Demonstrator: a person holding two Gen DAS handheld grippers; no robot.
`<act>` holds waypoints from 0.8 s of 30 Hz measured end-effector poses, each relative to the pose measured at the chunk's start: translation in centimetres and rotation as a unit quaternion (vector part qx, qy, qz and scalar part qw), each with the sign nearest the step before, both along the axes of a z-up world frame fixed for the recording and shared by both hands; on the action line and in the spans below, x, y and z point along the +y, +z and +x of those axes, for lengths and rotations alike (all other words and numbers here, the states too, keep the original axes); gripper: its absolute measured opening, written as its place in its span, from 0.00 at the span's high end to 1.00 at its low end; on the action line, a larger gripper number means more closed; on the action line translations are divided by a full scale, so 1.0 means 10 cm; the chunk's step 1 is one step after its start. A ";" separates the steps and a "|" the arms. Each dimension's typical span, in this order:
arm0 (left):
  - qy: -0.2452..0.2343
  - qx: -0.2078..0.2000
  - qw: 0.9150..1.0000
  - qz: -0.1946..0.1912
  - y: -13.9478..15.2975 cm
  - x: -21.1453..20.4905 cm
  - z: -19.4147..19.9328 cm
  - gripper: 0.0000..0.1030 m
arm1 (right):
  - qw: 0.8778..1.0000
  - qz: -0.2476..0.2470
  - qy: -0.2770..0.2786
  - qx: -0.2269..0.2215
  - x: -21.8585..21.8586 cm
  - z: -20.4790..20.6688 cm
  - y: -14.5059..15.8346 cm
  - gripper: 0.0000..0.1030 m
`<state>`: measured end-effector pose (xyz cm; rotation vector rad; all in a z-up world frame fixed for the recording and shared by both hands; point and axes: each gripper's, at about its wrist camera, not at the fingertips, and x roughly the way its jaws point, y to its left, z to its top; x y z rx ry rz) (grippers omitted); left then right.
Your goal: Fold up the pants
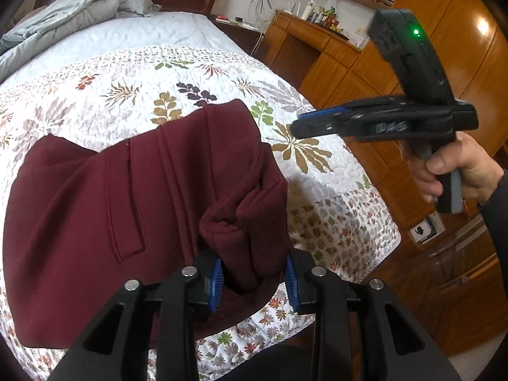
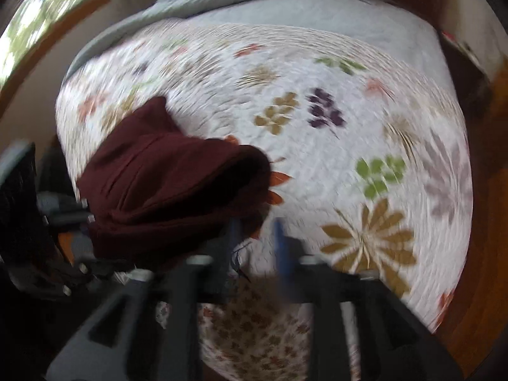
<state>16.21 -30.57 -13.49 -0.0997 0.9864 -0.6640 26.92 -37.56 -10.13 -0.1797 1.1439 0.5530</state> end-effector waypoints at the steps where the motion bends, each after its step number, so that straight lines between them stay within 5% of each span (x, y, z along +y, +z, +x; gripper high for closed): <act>1: 0.001 -0.001 1.000 0.001 -0.01 -0.01 -0.01 0.69 | 0.999 0.019 -0.028 0.000 -0.09 -0.02 0.00 0.38; 4: 0.000 -0.005 1.000 0.006 -0.02 -0.02 -0.03 0.69 | 0.990 0.094 -0.097 0.031 -0.31 -0.15 -0.07 0.26; 5: 0.000 -0.005 1.000 0.007 -0.03 -0.02 -0.03 0.69 | 0.983 0.127 -0.127 0.045 -0.38 -0.23 -0.13 0.16; 7: -0.001 -0.007 1.000 0.011 -0.03 -0.03 -0.04 0.68 | 0.964 0.196 -0.166 0.068 -0.47 -0.33 -0.22 0.11; 11: -0.012 -0.006 1.000 0.012 -0.04 -0.05 -0.07 0.59 | 0.885 0.357 -0.253 0.161 -0.58 -0.55 -0.69 0.07; 14: -0.028 0.017 0.999 -0.026 0.02 0.03 -0.12 0.44 | 0.854 0.392 -0.281 0.194 -0.52 -0.65 -0.93 0.07; 18: -0.063 0.036 0.994 -0.080 0.20 0.33 -0.23 0.28 | 0.834 0.419 -0.294 0.206 -0.50 -0.75 -1.02 0.05; 24: -0.004 0.034 0.992 -0.118 0.32 1.26 -0.10 0.19 | 0.836 0.425 -0.274 0.210 -0.44 -0.77 -1.00 0.04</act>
